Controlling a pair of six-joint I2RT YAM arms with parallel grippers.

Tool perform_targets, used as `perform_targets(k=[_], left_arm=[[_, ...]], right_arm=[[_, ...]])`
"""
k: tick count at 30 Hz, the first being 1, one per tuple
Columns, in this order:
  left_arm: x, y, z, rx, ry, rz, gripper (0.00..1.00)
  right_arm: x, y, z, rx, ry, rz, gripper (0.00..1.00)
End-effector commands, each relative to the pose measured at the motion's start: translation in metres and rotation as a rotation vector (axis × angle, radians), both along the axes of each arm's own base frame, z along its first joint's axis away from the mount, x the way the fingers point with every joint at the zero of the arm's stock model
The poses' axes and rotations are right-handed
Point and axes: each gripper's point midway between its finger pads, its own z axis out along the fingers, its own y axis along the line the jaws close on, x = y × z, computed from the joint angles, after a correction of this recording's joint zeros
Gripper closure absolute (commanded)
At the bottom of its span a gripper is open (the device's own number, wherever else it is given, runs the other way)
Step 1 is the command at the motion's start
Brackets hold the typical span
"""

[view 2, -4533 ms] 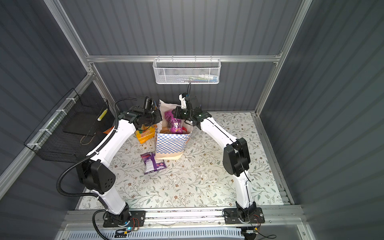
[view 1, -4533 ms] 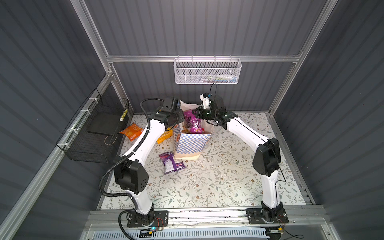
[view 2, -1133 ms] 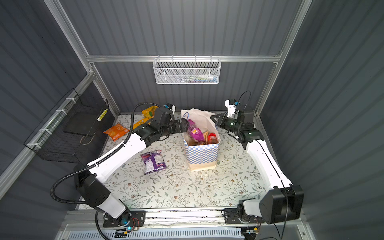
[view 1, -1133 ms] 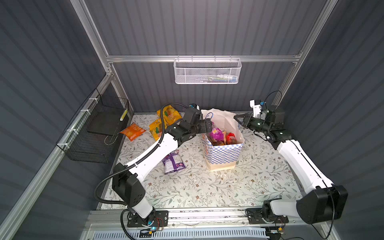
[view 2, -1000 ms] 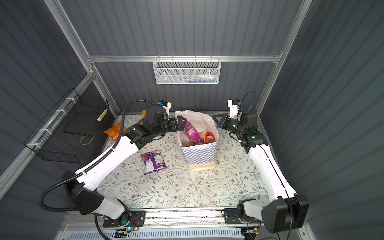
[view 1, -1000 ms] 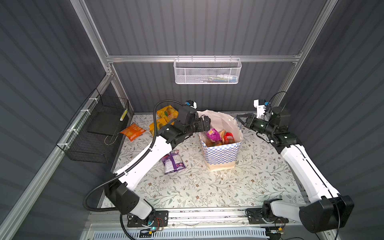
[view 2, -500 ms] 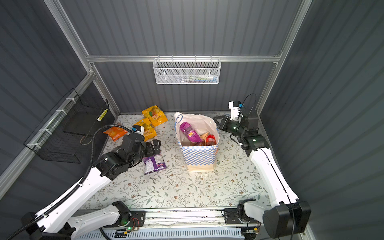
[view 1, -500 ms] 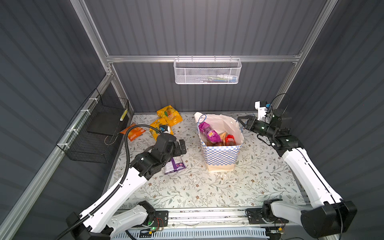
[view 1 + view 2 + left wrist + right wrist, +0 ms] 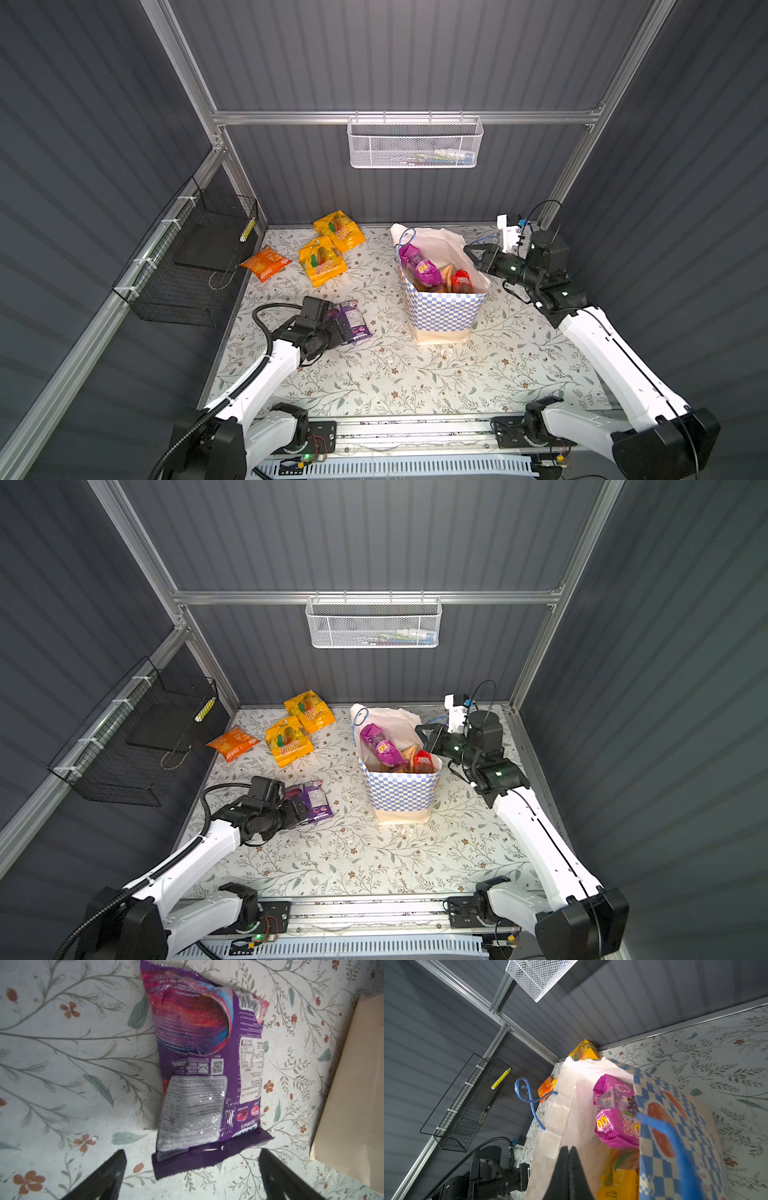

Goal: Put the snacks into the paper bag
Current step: 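Lower the left gripper onto the purple berry chips bag and grasp it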

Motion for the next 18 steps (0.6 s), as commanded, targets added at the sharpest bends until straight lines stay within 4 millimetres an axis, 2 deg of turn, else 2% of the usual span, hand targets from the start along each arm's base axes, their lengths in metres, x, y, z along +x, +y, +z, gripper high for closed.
perform_targets(k=[1,5,11,18], left_arm=[[0.014,-0.002,0.002,0.003,-0.032,-0.007,0.03],[0.02,-0.003,-0.012,0.022,-0.003,-0.015,0.08],[0.024,-0.008,-0.029,0.003,0.014,-0.014,0.16],[0.028,-0.005,-0.04,0.024,0.034,0.009,0.34]], right_arm=[[-0.013,0.001,0.012,-0.001,-0.059,0.002,1.0],[-0.021,-0.001,0.007,-0.018,-0.061,0.003,1.0],[-0.03,-0.014,0.006,-0.063,-0.096,-0.044,1.0],[-0.035,-0.016,0.01,-0.071,-0.12,-0.045,1.0]])
